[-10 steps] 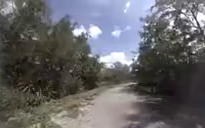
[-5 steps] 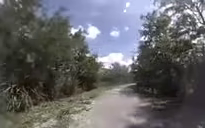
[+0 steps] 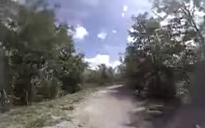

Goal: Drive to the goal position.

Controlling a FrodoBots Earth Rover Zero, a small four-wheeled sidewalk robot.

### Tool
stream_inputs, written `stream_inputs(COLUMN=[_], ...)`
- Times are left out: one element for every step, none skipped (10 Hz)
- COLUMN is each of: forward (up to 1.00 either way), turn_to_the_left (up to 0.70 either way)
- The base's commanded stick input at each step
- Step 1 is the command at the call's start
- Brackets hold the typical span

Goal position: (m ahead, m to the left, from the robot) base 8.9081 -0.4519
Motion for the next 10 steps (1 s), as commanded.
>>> stream_inputs(forward=[0.70,0.70,0.70,0.70,0.70,0.70,0.70,0.70,0.70,0.70], turn_to_the_left=[0.00,0.00,0.00,0.00,0.00,0.00,0.00,0.00,0.00,0.00])
